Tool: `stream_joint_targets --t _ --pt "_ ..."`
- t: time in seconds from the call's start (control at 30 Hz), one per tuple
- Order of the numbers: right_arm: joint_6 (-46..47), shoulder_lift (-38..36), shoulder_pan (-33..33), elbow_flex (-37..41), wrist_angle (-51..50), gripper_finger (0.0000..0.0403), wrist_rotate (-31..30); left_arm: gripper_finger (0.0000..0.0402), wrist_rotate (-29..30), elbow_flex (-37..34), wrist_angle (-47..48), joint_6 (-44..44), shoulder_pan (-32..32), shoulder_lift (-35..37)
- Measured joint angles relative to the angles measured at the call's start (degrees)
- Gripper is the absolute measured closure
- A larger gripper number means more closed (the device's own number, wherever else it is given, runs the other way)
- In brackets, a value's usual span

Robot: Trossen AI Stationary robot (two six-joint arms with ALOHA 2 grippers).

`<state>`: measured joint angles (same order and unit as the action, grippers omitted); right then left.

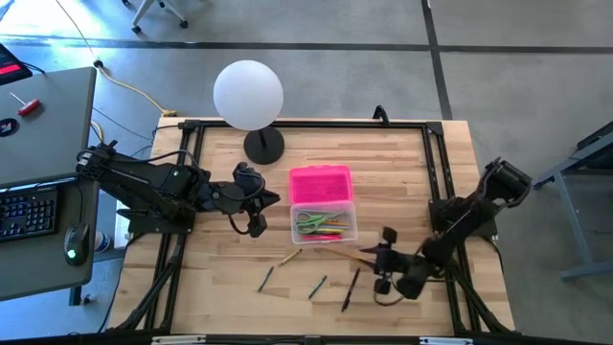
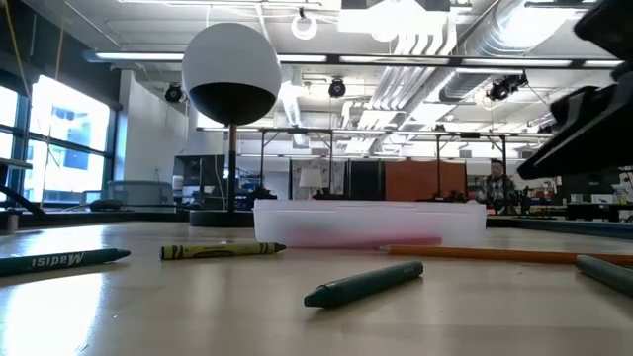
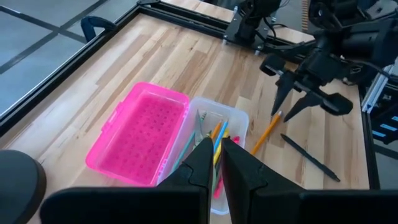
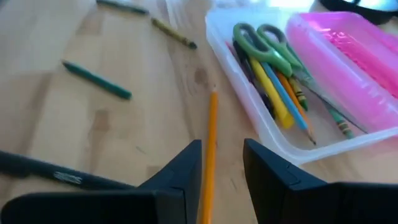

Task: Pick & place school supplies into a supply box
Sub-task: Put the orange pencil into the pink supply box

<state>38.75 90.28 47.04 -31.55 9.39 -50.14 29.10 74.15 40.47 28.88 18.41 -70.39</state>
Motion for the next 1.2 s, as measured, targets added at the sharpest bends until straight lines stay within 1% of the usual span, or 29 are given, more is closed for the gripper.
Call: stream_joint_targets --t 0.1,0.17,0.43,0.53,0.6,0.67,0.8,0.9,1.03,1.2 --pt "1.24 0.0 1.48 2.6 6.05 0.0306 -0.89 0.0339 0.52 0.0 -0.01 -0.02 0.0 0.0" --pt "1.2 0.04 1.85 3.67 7.6 0.0306 -0.76 0.0339 1.09 0.0 -0.02 -0.02 0.0 0.0" --pt "2.73 0.11 1.71 6.69 8.17 0.0306 0.56 0.0339 0.79 0.13 -0.43 0.47 0.0 -2.24" --pt "2.49 0.44 1.73 6.67 9.27 0.0306 0.58 0.0339 0.67 -0.13 0.77 0.48 0.0 -3.18" --pt "2.38 1.04 1.73 6.67 9.78 0.0306 0.62 0.0339 0.59 0.17 -0.96 0.48 0.0 -4.17" --pt "1.68 2.02 1.49 6.48 10.76 0.0306 0.9 0.0339 0.98 -0.02 0.43 0.48 -0.02 -4.33" --pt "0.78 3.65 1.15 5.28 11.13 0.0306 1.67 0.0339 1.3 0.08 -0.1 0.46 0.0 -4.61" --pt "-0.04 4.17 0.33 5.02 11.14 0.0306 3.25 0.0339 1.65 0.02 0.0 0.43 0.0 -4.7" --pt "1.73 4.31 -1.37 5.07 10.02 0.0306 5.13 0.0339 1.77 0.04 0.02 -0.06 -0.01 -4.68" --pt "2.81 4.31 -4.08 5.08 9.66 0.0306 10.19 0.0339 1.75 0.04 0.56 -0.09 0.0 -4.68"
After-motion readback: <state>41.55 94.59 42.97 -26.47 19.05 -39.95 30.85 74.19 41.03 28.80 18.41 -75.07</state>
